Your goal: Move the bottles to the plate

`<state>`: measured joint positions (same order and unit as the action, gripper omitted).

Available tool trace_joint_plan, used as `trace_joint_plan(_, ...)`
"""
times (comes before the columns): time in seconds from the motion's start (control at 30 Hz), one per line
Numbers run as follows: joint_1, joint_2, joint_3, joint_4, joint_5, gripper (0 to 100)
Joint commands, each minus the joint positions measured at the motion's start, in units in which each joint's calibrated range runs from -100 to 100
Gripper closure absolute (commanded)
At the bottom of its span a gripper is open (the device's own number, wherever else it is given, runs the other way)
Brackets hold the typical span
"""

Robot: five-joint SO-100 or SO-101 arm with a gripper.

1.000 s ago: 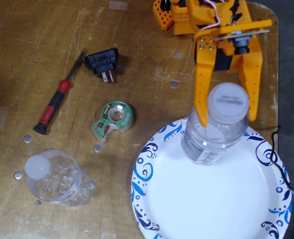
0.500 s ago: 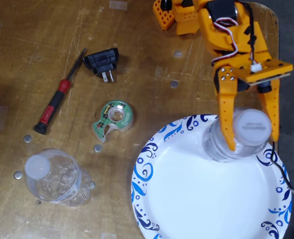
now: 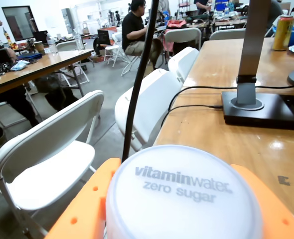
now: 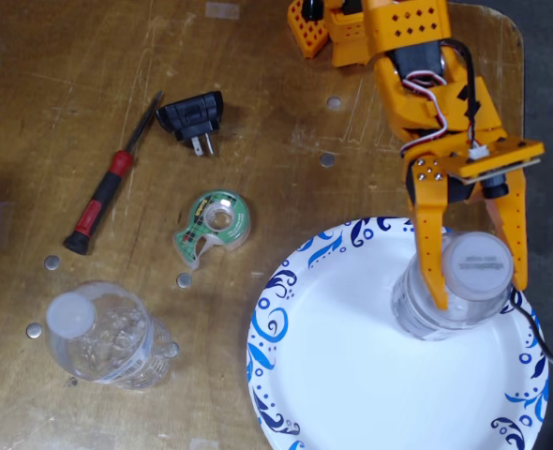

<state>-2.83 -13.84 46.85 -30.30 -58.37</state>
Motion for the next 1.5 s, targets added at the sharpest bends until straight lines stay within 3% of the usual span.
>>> trace_joint_plan(0.0,0.51,-0.41,1.08,-2.69,-0.05,96)
trace_joint_plan(0.47,1.37,0.1,9.81,-10.26,-0.05,96)
trace_joint_plan(1.3,0.62,-0.49,12.61,-10.87,-0.05,95)
trace_joint_plan(1.47,-0.46,-0.49,12.88,-16.26,-0.31,84)
